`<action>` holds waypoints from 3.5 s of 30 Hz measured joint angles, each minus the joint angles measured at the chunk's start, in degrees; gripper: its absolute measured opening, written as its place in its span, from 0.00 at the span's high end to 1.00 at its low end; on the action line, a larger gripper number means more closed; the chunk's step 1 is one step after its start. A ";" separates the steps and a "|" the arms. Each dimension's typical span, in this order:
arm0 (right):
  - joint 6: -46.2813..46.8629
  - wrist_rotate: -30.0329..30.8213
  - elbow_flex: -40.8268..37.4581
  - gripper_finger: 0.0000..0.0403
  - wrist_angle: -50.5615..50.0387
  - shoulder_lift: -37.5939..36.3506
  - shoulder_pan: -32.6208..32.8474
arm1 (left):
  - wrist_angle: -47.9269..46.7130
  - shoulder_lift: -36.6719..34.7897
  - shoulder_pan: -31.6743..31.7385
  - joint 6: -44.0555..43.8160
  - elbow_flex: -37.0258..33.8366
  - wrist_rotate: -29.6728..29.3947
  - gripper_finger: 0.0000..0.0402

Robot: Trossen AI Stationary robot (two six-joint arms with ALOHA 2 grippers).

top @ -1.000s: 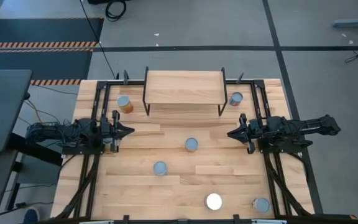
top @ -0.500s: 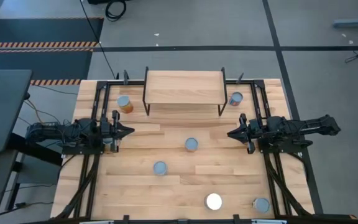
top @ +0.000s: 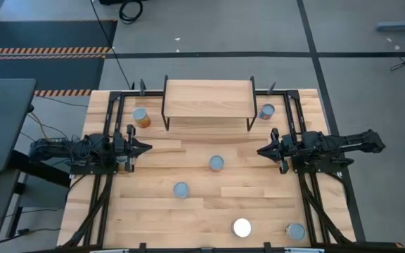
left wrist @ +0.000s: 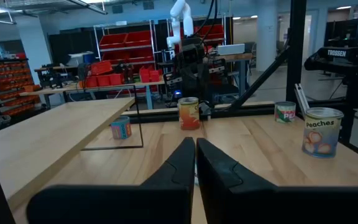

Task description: Pick and place cans onto a shelf

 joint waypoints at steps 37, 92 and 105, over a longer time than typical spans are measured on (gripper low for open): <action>0.00 0.01 -0.01 0.89 0.51 0.02 0.00 | -1.30 28.38 1.18 -31.47 18.65 5.48 0.94; 0.00 0.01 0.01 0.89 1.35 0.02 0.00 | -95.73 92.72 16.59 -29.34 61.80 10.92 0.11; 0.00 -0.01 -0.01 0.89 1.35 0.02 0.00 | -95.82 81.83 6.33 -45.15 58.11 7.64 0.11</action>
